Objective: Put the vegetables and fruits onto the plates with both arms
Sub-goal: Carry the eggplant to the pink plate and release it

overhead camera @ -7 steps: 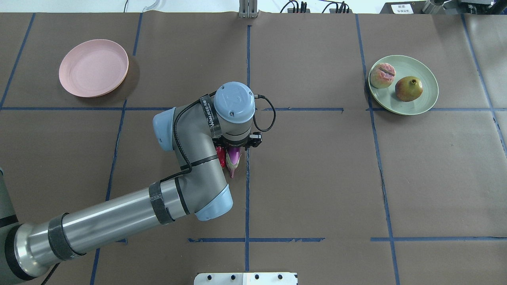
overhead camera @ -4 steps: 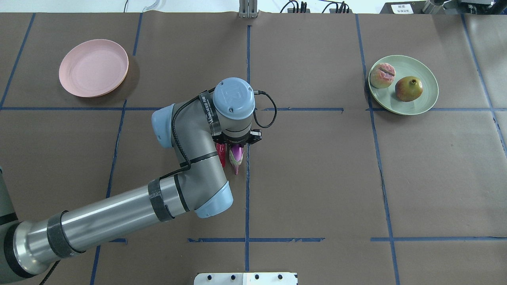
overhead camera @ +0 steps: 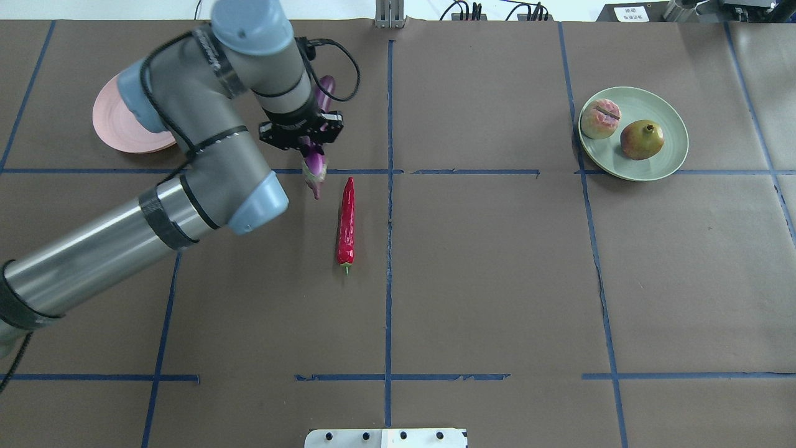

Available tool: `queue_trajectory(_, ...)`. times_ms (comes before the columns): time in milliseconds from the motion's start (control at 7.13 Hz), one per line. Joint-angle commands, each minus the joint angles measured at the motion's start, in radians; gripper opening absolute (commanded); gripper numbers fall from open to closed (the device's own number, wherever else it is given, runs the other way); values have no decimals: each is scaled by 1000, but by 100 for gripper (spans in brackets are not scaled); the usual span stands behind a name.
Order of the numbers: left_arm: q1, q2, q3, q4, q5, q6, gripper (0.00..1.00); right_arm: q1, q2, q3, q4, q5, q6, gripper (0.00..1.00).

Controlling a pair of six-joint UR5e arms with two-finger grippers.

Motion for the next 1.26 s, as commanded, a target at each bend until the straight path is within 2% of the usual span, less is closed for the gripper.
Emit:
queue_trajectory(0, -190, 118, 53, 0, -37, 275, 0, 0, -4, 1, 0, 0, -3, 100)
queue_trajectory(280, -281, 125, 222, -12, -27, 511, 0, 0, -4, 1, 0, 0, -3, 100)
queue_trajectory(421, -288, 140, 265, -65, -27, 547, 1, 0, -4, 1, 0, 2, -3, 100)
queue_trajectory(561, -280, 190, 270, -140, -27, 546, 12, -1, -4, 1, 2, 0, -3, 100)
queue_trajectory(701, -269, 198, 270, -165, -27, 540, 61, -2, -4, 1, 0, 0, -3, 100)
queue_trajectory(841, -254, 198, 269, -167, -27, 542, 100, -2, -4, 1, 2, 0, -3, 100)
queue_trajectory(982, -254, 194, 256, -159, -40, 546, 100, -2, -4, 1, 0, 0, -4, 100)
queue_trajectory(1122, -259, 192, 226, -141, -91, 545, 100, -2, -4, 1, 0, 0, -4, 100)
